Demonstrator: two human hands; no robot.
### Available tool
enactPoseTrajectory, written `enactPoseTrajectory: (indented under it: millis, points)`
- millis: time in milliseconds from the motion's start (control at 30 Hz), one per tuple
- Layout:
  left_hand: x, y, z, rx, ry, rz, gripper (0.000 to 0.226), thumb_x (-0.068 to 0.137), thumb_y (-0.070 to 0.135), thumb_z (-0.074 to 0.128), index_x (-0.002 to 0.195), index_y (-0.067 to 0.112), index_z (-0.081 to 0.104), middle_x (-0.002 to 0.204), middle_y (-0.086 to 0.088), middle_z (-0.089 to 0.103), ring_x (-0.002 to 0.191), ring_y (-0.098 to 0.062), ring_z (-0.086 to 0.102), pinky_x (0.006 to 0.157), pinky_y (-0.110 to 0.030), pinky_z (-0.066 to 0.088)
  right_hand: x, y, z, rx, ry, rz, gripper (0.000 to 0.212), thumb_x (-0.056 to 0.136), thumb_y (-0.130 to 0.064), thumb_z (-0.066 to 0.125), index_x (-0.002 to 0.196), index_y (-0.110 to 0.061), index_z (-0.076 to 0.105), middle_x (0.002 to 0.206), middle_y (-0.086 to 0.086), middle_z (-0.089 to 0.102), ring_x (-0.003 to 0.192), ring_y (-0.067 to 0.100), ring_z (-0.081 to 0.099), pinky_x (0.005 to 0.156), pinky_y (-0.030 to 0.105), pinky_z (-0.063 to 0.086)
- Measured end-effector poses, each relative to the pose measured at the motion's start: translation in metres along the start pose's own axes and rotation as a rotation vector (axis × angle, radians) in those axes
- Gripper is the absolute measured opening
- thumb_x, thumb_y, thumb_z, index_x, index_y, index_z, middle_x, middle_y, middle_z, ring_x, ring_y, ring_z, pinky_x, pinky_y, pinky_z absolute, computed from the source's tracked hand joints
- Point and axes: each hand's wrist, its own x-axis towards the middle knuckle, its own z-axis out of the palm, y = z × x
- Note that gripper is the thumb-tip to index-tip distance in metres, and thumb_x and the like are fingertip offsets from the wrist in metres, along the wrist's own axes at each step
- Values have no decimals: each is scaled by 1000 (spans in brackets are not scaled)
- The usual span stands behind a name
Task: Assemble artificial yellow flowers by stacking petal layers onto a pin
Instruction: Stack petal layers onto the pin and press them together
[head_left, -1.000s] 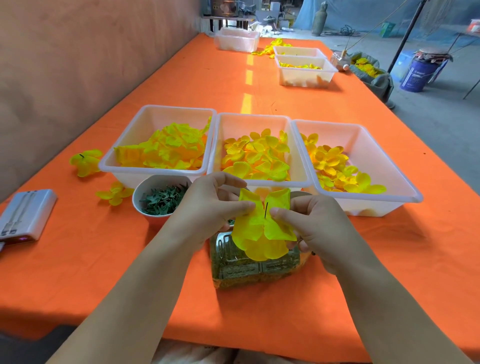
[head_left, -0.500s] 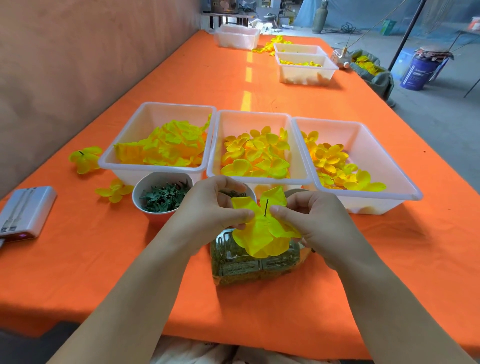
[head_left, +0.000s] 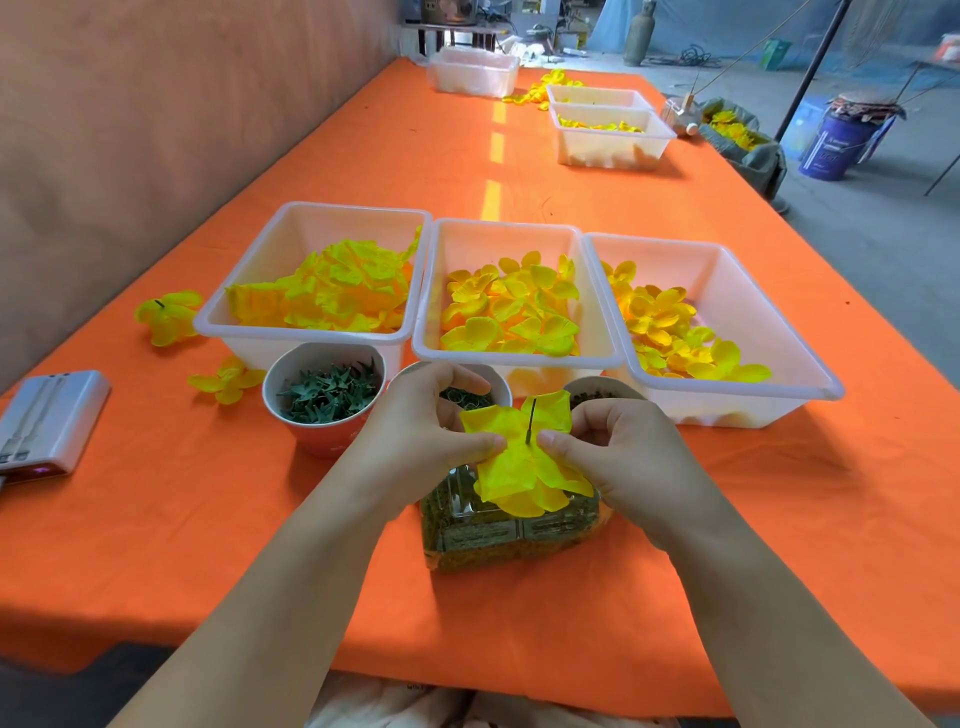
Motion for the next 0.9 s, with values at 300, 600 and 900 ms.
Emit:
enactPoseTrajectory:
  millis: [300,600,900]
  points:
    - [-4,4,0,-104,-33,-94,42,79,14,83,116,16,62,62,1,55,49,-5,58,46,-11,39,-2,2,-1,-7,38,33,30,81,-31,81,82,-3,68,75,21,66,66,20,56,65,47,49]
    - [-3,8,-22,4,64,26,13,78,32,83,85,33,71,76,5,56,57,-3,48,57,-17,43,-15,-22,-8,-195,308,-263,16,77,-19,80,82,-32,73,80,-14,66,68,4,54,62,24,40]
    - [4,5,-36,1,213,42,10,80,25,82,78,31,74,68,10,65,59,-2,57,54,-10,42,-14,-24,14,-310,222,-327,14,71,-29,87,70,-28,74,77,-10,63,72,5,57,67,35,49]
